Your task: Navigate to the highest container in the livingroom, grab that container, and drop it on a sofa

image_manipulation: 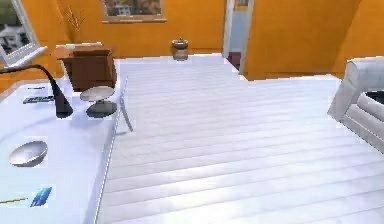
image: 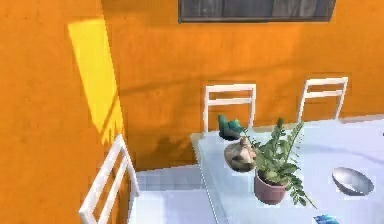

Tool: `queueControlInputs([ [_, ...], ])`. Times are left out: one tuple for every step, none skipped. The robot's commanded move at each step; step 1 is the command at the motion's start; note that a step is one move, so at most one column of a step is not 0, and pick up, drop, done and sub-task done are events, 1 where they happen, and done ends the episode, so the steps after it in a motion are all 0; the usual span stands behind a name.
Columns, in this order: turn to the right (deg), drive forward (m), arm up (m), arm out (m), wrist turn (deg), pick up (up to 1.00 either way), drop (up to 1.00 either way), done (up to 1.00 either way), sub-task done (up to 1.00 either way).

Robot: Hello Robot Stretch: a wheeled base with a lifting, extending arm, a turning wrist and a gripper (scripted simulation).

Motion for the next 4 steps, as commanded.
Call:
queueControlInputs([
  [45.0,0.0,0.0,0.0,0.0,0.0,0.0,0.0,0.0],
  [45.0,0.0,0.0,0.0,0.0,0.0,0.0,0.0,0.0],
  [12.0,0.0,0.0,0.0,0.0,0.0,0.0,0.0,0.0],
  [0.0,0.05,0.0,0.0,0.0,0.0,0.0,0.0,0.0],
])
